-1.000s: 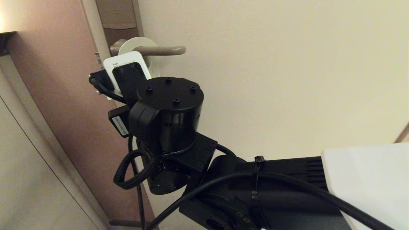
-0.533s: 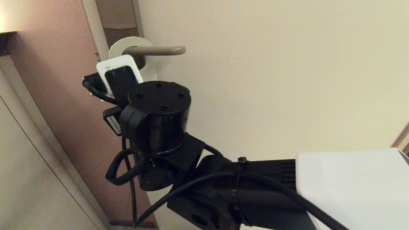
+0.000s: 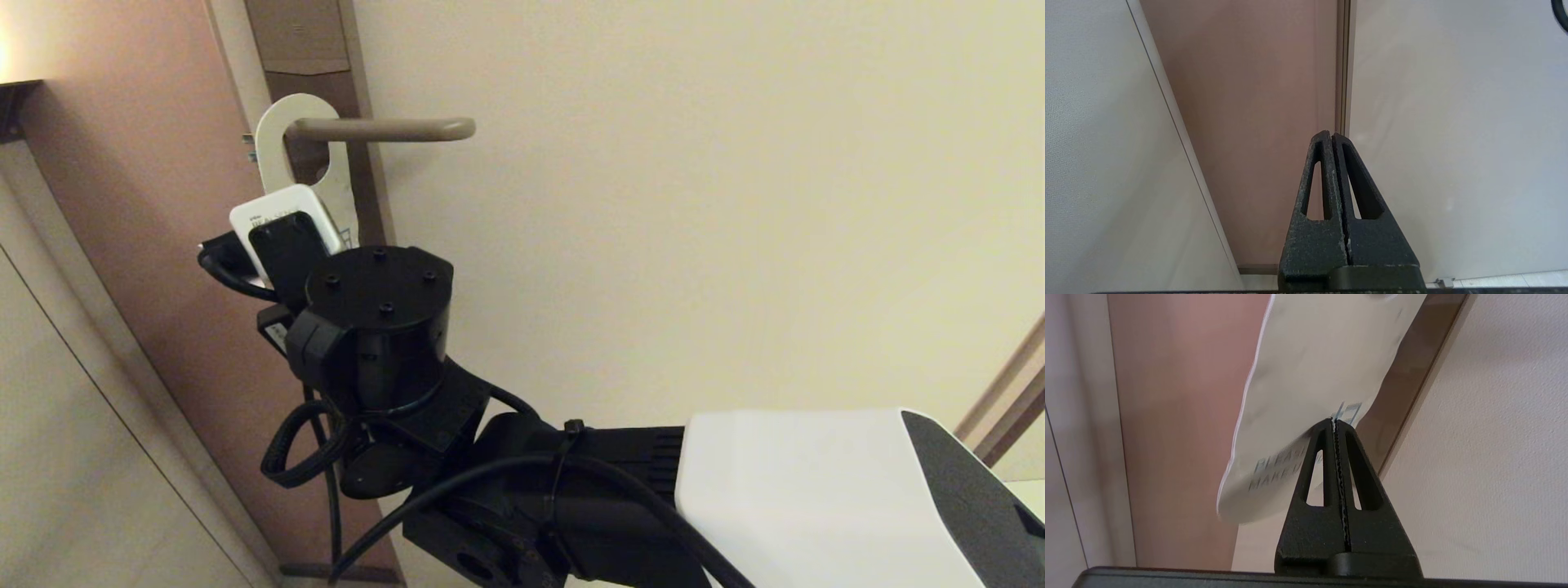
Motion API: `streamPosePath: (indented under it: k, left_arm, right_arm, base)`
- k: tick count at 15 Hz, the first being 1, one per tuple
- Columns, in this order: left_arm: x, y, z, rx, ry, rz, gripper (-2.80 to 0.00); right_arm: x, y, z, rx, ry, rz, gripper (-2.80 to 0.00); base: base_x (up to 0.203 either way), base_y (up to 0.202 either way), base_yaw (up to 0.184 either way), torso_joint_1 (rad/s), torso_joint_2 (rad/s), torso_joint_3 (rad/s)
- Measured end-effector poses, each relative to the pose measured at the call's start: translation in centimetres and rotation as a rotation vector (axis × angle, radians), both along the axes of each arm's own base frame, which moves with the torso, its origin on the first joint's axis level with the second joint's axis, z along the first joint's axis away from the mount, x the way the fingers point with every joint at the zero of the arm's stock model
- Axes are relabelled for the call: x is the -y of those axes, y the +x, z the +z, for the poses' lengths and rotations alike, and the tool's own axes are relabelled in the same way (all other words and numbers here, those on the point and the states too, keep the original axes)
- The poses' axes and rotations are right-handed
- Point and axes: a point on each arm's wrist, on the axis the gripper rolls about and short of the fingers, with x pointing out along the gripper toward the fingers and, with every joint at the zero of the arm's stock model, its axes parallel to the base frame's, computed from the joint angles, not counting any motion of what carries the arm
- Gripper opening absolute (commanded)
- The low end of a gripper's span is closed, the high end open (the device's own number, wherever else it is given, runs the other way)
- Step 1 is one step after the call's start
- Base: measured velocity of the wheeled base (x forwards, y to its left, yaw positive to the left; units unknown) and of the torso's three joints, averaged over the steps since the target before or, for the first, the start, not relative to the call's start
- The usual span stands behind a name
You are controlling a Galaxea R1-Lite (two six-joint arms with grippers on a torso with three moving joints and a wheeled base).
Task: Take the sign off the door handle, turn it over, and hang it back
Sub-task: Hang the sign back with the other side facing out
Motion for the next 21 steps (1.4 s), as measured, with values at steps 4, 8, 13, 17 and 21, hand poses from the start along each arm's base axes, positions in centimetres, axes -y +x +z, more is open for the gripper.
streamPosePath:
  k: [4,8,13,17,21]
  left_arm:
    - [0.0,0.0,0.0,0.000,0.000,0.000,-2.80]
    - [0.0,0.0,0.0,0.001,0.000,0.000,-2.80]
    - [0.0,0.0,0.0,0.001,-0.001,0.000,-2.80]
    - [0.0,0.0,0.0,0.001,-0.001,0.000,-2.80]
    - [0.0,0.0,0.0,0.001,0.000,0.000,-2.80]
  right_arm:
    - [0.0,0.1,0.9,0.011,-0.003,0.001,-2.80]
    - [0.3,-0.2,2.1,0.038,0.000,0.030,-2.80]
    - [0.4,-0.5,2.7,0.054,0.014,0.083,-2.80]
    - [0.1,-0.5,2.2,0.057,0.003,0.113,-2.80]
    - [-0.4,0.0,0.9,0.048,-0.024,0.108,-2.80]
  base:
    - [0.000,0.000,0.000,0.000,0.00,0.000]
    - [0.000,0.000,0.000,0.000,0.00,0.000]
    - [0.000,0.000,0.000,0.000,0.00,0.000]
    - [0.000,0.000,0.000,0.000,0.00,0.000]
    - [0.000,0.000,0.000,0.000,0.00,0.000]
